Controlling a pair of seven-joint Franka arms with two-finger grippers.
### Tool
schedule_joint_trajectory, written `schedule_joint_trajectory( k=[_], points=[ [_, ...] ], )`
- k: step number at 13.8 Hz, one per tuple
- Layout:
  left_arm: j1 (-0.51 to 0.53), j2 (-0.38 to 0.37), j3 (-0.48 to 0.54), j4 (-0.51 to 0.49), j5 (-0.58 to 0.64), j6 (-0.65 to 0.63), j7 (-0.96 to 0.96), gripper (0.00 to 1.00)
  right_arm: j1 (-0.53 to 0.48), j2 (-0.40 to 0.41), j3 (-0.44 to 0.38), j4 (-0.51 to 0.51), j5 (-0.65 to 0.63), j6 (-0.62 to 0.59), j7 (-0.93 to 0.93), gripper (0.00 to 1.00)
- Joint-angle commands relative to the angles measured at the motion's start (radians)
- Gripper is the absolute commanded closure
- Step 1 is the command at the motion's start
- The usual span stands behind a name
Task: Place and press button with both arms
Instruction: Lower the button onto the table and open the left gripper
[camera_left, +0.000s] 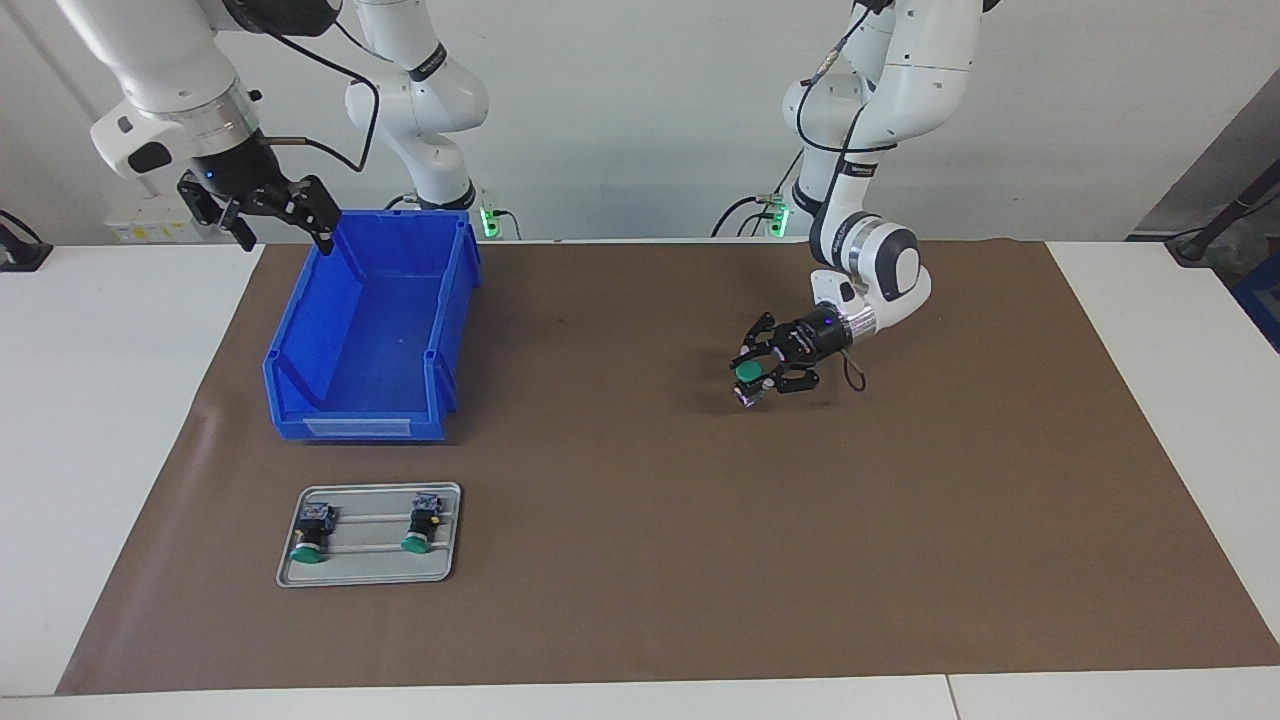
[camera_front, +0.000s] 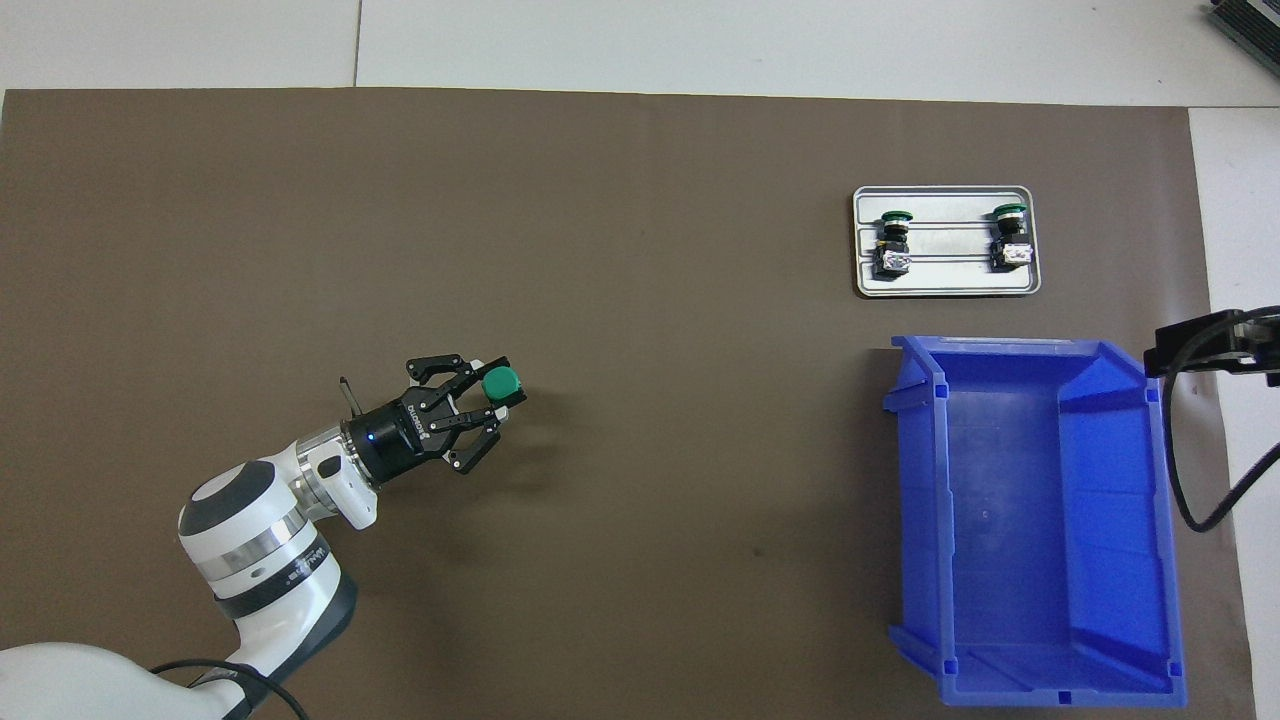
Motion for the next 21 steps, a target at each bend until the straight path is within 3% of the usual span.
schedule_joint_trajectory(
  k=[1, 12, 14, 15, 17, 21],
  points=[
    [-0.018, -0.019, 0.014, -0.053, -0.026, 0.027, 0.028, 1.00, -0.020, -0.029, 0.010, -0.034, 0.000, -0.001, -0.018, 0.00],
    [0.002, -0.029, 0.017, -0.078, -0.014, 0.020, 0.015, 1.00, -0.019, -0.031, 0.010, -0.036, -0.007, -0.001, -0.018, 0.00],
    [0.003, -0.029, 0.017, -0.075, 0.006, 0.030, 0.010, 0.71, -0.019, -0.031, 0.010, -0.036, -0.007, -0.001, -0.018, 0.00],
    [-0.007, -0.026, 0.017, -0.072, 0.043, 0.047, 0.017, 0.47, -0.019, -0.031, 0.010, -0.036, -0.007, -0.001, -0.018, 0.00],
    [-0.009, -0.018, 0.017, -0.063, 0.063, 0.105, 0.015, 0.48, -0.019, -0.031, 0.010, -0.036, -0.007, -0.001, -0.018, 0.00],
    [0.002, -0.024, 0.017, -0.060, 0.064, 0.101, -0.018, 0.48, -0.019, -0.031, 0.010, -0.036, -0.007, -0.001, -0.018, 0.00]
  ],
)
